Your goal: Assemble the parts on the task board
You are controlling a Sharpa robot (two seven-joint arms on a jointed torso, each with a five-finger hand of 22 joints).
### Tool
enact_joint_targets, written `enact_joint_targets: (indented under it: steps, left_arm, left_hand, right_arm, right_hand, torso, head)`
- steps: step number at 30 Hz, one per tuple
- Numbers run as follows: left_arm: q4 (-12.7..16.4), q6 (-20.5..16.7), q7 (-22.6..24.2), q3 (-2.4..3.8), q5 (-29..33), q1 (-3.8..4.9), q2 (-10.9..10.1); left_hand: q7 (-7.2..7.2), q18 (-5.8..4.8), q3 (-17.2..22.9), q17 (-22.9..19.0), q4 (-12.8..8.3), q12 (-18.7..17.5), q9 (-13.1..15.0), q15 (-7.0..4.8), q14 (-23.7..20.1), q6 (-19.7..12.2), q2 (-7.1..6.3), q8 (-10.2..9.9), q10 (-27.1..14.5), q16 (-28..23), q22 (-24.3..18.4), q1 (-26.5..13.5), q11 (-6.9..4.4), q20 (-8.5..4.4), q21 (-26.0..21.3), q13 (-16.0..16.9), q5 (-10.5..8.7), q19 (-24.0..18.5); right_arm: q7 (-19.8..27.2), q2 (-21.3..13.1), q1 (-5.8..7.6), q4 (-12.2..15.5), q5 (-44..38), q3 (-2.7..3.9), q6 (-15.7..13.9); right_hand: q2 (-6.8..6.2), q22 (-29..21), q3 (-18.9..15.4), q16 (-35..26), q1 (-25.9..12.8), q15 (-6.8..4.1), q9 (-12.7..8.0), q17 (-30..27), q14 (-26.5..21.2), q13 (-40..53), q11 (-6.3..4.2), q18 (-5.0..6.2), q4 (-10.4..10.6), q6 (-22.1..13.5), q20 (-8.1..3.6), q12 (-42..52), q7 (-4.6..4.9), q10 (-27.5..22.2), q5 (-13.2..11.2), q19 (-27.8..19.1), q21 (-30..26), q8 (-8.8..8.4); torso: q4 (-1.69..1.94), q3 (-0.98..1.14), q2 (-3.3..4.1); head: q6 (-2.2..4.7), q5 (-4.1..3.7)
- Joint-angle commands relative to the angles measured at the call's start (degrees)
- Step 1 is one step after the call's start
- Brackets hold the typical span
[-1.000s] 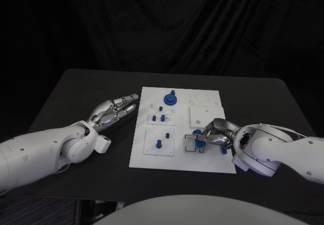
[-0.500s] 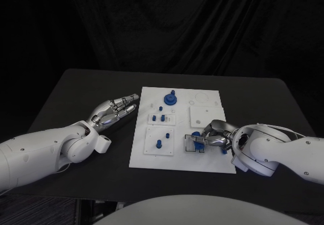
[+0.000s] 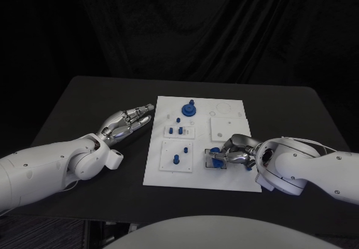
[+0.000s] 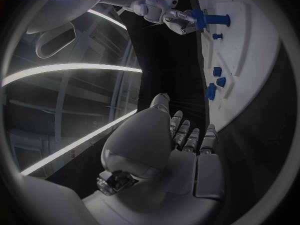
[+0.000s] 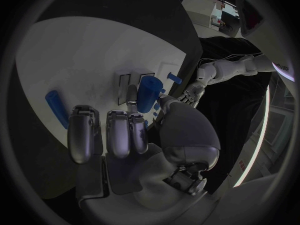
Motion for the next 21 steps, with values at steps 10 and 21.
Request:
enact_joint_targets:
  steps: [10,21]
  left_arm:
    - [0.07,0.86,1.98,0.05,0.29,-0.12,0.1]
    - [0.08,1.02,1.81,0.05,0.29,-0.13,0.1]
  left_hand:
    - [0.36,0.66,0.18,-0.05,-0.2,0.22,0.07,-0.06,-0.02,-0.01,-0.14,0.04,-0.04,-0.21,-0.08,0.33,0.19,0.07,0.3,0.01,-0.34,-0.03]
    - [0.54,0.65,0.2,-0.05,-0.17,0.23,0.09,-0.01,-0.02,0.13,-0.1,0.07,-0.06,-0.21,-0.09,0.31,0.18,0.11,0.3,0.01,-0.42,-0.03]
  right_arm:
    - [-0.09,0.37,-0.15,-0.68,-0.4,0.02,1.37]
    - [0.03,0.5,-0.15,-0.79,-0.4,0.02,1.5]
  right_hand:
    - [1.23,12.26,-2.28,-0.46,-2.48,0.43,-0.11,3.22,3.9,15.07,0.46,0.32,0.99,-0.2,0.67,0.15,0.54,5.97,-4.28,2.84,-0.66,-1.0]
    - [1.82,12.23,-3.63,-0.47,-4.21,0.48,-0.09,3.14,3.9,15.07,0.51,0.35,0.98,-0.24,0.72,0.15,0.59,5.97,-5.38,2.81,-0.78,-1.32]
  torso:
    - [0.01,-0.02,-0.02]
    - [0.06,-0.01,0.0]
  head:
    - [-0.01,0.17]
    - [-0.01,0.12]
